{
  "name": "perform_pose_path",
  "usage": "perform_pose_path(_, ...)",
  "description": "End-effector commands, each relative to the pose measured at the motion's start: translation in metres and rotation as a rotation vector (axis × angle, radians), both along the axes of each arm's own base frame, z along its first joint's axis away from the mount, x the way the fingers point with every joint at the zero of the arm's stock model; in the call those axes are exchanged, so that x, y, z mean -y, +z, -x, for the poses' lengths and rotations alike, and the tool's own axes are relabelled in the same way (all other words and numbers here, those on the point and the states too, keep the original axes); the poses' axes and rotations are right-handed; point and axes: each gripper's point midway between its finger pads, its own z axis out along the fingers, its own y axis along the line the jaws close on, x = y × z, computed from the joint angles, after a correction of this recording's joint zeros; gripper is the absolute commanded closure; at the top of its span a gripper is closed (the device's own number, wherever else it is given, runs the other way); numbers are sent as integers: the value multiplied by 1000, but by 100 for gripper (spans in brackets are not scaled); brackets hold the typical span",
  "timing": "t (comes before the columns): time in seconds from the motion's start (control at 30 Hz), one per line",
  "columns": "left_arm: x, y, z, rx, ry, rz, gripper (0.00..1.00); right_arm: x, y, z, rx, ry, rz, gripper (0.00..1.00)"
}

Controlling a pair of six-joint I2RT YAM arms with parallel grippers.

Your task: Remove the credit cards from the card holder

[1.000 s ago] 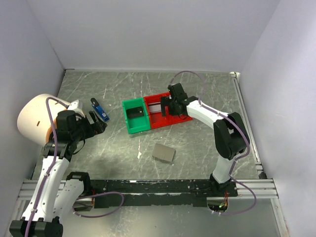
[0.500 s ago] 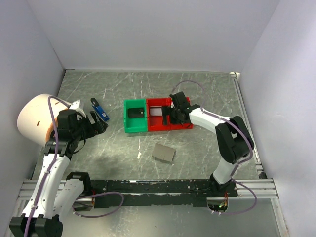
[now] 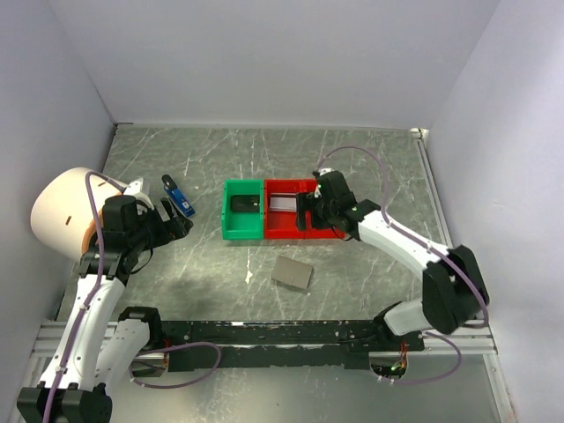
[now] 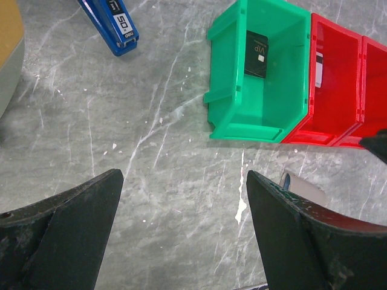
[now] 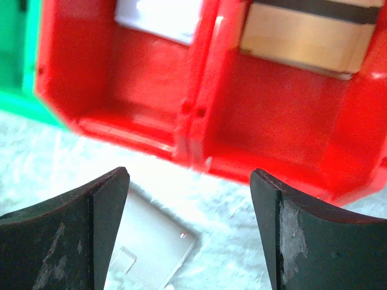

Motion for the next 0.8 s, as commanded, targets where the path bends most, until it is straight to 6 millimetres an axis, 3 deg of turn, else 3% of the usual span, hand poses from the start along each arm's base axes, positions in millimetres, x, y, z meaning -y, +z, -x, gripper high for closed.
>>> perform_pose_path(0.0, 1, 9, 0, 31, -16, 6, 5, -14, 2, 42, -2, 77, -18, 19)
perform_pose_path(0.17, 2, 7, 0, 22, -20, 9, 5, -45, -25, 104, -64, 180, 39, 21)
perform_pose_path(0.37, 3, 6, 0, 15, -24, 10, 5, -42, -49, 145, -56, 217, 186, 22)
perform_pose_path(0.53, 3, 4, 0, 8, -26, 12, 5, -32, -66, 157, -25, 277, 354, 22)
perform_pose_path(0.67, 4, 3, 0, 2, -28, 13, 5, -25, -76, 151, 19, 263, 474, 22)
perform_pose_path(0.77, 3, 2, 0, -2, -21, 10, 5, -31, -77, 146, 54, 260, 504, 34)
